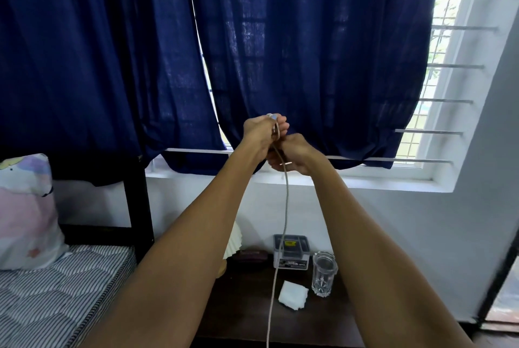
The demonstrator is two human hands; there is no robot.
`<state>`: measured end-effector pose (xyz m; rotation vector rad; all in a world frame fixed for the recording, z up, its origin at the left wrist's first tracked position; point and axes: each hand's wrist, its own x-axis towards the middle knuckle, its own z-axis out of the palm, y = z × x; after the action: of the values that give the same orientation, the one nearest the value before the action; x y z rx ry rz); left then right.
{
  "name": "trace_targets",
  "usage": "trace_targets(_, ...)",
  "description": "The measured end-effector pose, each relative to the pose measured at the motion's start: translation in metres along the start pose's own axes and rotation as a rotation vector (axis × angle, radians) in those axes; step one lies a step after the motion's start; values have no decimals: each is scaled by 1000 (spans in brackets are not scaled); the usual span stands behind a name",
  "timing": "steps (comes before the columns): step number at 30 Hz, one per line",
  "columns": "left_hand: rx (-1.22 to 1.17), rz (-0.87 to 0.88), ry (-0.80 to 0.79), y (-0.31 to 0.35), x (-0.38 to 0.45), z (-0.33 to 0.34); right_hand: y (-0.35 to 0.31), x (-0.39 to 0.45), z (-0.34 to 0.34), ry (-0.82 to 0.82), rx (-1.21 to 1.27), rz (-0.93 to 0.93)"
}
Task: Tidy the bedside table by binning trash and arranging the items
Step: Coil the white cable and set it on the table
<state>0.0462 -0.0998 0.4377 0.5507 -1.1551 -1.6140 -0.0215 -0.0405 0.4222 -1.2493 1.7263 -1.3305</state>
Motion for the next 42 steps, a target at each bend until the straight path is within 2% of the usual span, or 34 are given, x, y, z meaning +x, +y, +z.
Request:
trace_targets(3,157,116,76,-3,7,-4,-16,-6,1,-163,-283,95)
trace_targets(5,306,166,67,-5,9,-12,-26,-10,-2,-171,-448,131)
trace_targets(8,503,165,-5,-8,8,-22,-38,-14,-9,-61,-606,132)
trace_targets(11,610,137,-66,-10,4,-28,-43,-11,-15,123,-686,47)
trace_targets(14,632,41,-137,-9,0,-29,-41,-6,-20,266,-596,-90)
trace_targets(17,565,-87,-241,-4,-7,-30,-35,-5,-24,288,-487,-247)
trace_targets(22,470,-186,-325,3,-14,-25,-15,1,-31,290,-346,-352)
trace_targets(26,365,-209,-428,6,-15,-26,1,-3,-31,252,37,-301)
trace_targets(30,319,-267,-537,7,-13,-26,19,-3,-28,283,154,-174)
trace_targets(34,284,-267,-465,1,-15,-18,32,-6,-19,289,286,-71)
trace_targets(37,164,-242,-363,-7,-14,-15,34,-5,-10,254,303,-8)
trace_targets(39,101,-198,-287,-13,-10,-15,33,-6,-3,188,215,15)
trace_targets(42,127,-105,-115,-21,-1,-14,26,-9,6,84,-13,52)
